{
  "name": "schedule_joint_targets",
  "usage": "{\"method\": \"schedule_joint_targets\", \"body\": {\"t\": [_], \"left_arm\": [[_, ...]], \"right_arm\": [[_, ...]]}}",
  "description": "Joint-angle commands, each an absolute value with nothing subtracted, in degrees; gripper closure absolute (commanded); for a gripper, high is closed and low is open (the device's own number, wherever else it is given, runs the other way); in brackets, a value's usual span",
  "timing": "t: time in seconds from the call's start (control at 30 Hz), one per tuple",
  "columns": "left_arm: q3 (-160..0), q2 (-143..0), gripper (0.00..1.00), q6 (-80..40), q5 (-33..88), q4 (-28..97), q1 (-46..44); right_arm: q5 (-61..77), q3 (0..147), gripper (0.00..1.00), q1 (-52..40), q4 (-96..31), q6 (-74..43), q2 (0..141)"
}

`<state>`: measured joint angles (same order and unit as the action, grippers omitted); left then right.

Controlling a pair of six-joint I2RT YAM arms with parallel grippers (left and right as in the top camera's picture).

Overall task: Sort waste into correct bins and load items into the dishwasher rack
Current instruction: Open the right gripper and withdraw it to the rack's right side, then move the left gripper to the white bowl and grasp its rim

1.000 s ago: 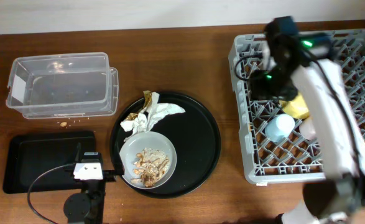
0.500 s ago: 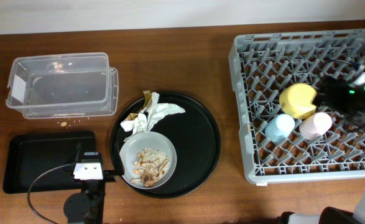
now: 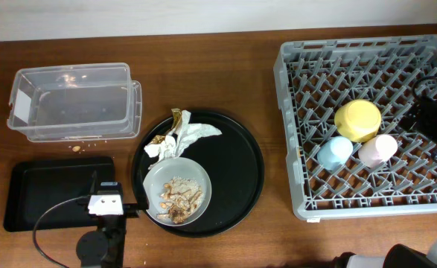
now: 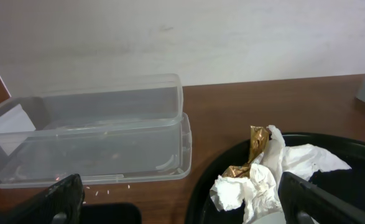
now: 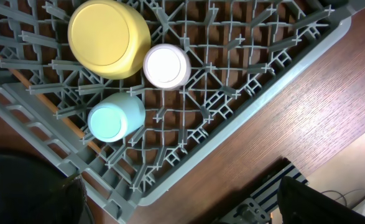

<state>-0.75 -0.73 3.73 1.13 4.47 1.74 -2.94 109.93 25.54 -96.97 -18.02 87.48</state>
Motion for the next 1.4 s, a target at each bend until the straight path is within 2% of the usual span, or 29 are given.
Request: {"method": "schedule_joint_targets", "body": {"t": [0.0,0.07,0.13,0.27,0.37,0.43,0.53,0.6,0.7,0.8,0.87,0.97,1.07,1.13,1.17,1.2,1.37], "left_arm": [[-0.6,-0.4,0.01,-1.8,10.3,3.6,1.2],[-0.6,-0.4,0.01,-17.6,41.0,-1.5,0.6],[-0.6,-0.4,0.01,-23.8,54.7,-6.2,-0.1],[-0.6,-0.4,0.01,-24.3,58.9,-9.9,-0.3],[-0.8,-0.4,0.01,-29.2,58.8,-23.3,-0.3],[-2.4,-0.4,0.01,-29.5,57.5,-25.8,-0.2],[-6.3,-1.7,0.01,-25.4,56.1,-20.8,-0.2],[-12.0,-4.6,0.01,-18.4,53.4,-9.8,-0.2],[-23.7,-12.5,0.01,-5.2,42.9,11.3,-0.2],[-37.3,-23.7,0.01,-0.5,23.8,32.0,-0.2],[-47.2,-32.8,0.01,0.1,16.0,44.3,-0.2],[-58.7,-44.1,0.01,0.1,26.4,53.3,-0.2],[-62.9,-50.4,0.01,0.0,38.0,52.4,-0.3],[-63.7,-52.9,0.01,-0.1,40.2,51.3,-0.8],[-64.5,-54.5,0.01,-1.5,37.5,51.4,-2.0],[-66.6,-56.9,0.01,-5.7,29.6,53.3,-4.3],[-79.4,-69.3,0.01,-12.4,2.7,68.3,-19.3]], "right_arm": [[-3.3,110.1,0.01,25.9,-97.1,-18.5,87.6],[-3.3,110.1,0.01,25.9,-97.1,-18.5,87.6],[-3.3,110.1,0.01,25.9,-97.1,-18.5,87.6],[-3.3,110.1,0.01,25.9,-97.1,-18.5,87.6],[-3.3,110.1,0.01,25.9,-97.1,-18.5,87.6],[-3.3,110.1,0.01,25.9,-97.1,-18.5,87.6],[-3.3,110.1,0.01,25.9,-97.1,-18.5,87.6],[-3.3,110.1,0.01,25.9,-97.1,-18.5,87.6],[-3.3,110.1,0.01,25.9,-97.1,-18.5,87.6],[-3.3,110.1,0.01,25.9,-97.1,-18.5,87.6],[-3.3,110.1,0.01,25.9,-97.1,-18.5,87.6],[-3.3,110.1,0.01,25.9,-97.1,-18.5,87.6],[-3.3,110.1,0.01,25.9,-97.1,-18.5,87.6],[-3.3,110.1,0.01,25.9,-97.1,-18.5,87.6],[-3.3,110.1,0.01,25.9,-97.1,-18.5,87.6],[-3.3,110.1,0.01,25.9,-97.1,-18.5,87.6],[-3.3,110.1,0.01,25.9,-97.1,-18.5,87.6]]}}
